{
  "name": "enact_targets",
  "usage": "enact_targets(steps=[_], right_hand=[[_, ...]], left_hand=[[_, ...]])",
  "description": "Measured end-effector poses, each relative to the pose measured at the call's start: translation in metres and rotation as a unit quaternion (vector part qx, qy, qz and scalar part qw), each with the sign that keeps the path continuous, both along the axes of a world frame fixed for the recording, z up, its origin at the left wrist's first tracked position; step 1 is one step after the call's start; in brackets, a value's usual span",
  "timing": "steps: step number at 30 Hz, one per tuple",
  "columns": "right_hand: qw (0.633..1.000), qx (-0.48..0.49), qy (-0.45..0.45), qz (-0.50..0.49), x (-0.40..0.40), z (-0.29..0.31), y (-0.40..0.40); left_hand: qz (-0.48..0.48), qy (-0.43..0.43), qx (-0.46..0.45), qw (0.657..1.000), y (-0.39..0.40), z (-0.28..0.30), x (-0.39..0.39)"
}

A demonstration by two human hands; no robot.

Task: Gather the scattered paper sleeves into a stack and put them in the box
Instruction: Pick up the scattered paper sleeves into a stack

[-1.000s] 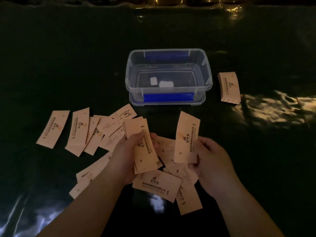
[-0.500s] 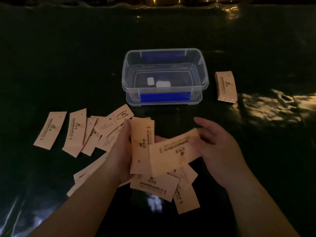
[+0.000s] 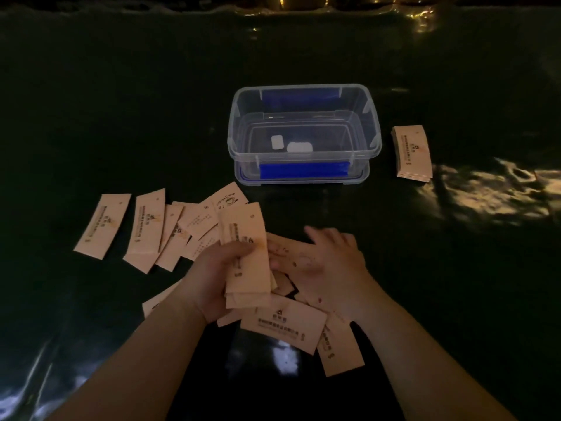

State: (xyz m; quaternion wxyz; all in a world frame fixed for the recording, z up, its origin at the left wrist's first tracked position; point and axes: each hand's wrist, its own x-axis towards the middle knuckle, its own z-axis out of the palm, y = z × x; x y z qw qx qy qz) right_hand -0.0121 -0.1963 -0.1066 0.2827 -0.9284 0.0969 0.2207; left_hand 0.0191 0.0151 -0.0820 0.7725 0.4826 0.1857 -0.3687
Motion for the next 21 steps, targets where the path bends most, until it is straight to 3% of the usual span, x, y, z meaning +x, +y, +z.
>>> enact_targets(steps=[2, 5, 16, 18, 21], right_hand=[[0.995, -0.032, -0.020, 0.096, -0.007, -0.005, 0.007], [0.992, -0.026, -0.086, 0.091, -0.014, -0.010, 0.012], [0.990, 0.050, -0.058, -0.116, -0.040, 0.011, -0.008], [0.971, 0.111, -0.062, -0.201, -0.046, 0.020, -0.011], [0.883, 0.273, -0.049, -0.378, -0.051, 0.034, -0.013]], left_hand=[[0.017, 0.018, -0.017, 1.000, 0.001, 0.000, 0.002], [0.040, 0.036, -0.050, 0.997, 0.000, 0.002, 0.003], [0.020, 0.017, -0.077, 0.997, -0.009, 0.005, 0.005], [0.015, 0.005, -0.079, 0.997, -0.011, 0.006, 0.004], [0.023, 0.008, -0.078, 0.997, -0.016, 0.006, 0.004]])
